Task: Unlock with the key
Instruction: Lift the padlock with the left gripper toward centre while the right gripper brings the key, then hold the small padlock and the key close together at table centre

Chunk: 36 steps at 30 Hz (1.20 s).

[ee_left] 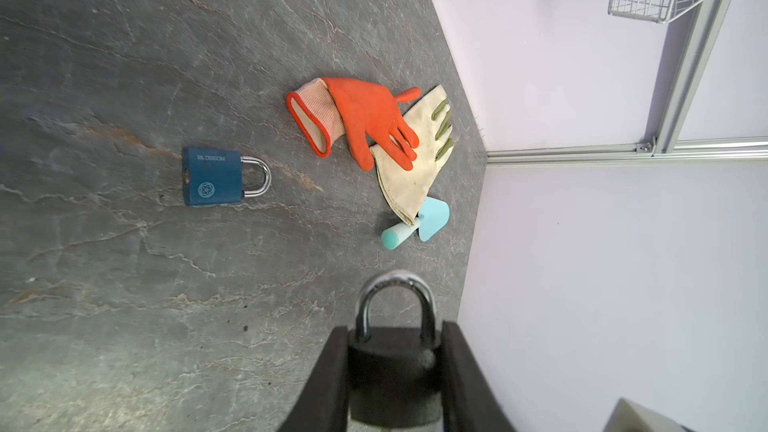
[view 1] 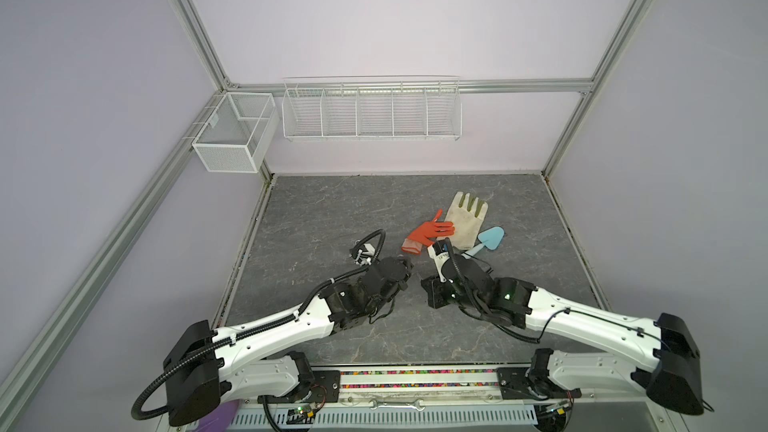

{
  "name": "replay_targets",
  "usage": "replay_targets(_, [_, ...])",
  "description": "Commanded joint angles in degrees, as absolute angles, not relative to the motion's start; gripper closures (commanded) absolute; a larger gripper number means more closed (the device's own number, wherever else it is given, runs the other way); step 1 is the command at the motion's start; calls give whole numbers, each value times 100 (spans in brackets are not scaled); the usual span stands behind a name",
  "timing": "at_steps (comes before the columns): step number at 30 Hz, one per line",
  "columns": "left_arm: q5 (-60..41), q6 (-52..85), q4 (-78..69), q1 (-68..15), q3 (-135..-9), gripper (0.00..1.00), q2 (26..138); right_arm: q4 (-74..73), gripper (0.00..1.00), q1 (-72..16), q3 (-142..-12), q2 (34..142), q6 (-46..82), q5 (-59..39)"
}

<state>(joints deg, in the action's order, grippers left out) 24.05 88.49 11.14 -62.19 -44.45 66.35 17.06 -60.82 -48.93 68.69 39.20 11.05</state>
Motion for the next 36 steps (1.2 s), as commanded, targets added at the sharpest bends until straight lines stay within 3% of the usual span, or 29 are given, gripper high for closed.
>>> replay_targets(1, [2593,9018,1313,-6170,-4453,100,6498,1473,93,-6118,-5193,7012,3965,1038])
replay_targets(36, [2312,8965,1150,-6082,-4493,100,6712,1600,93,-6135,-5360,7182,4009,1029])
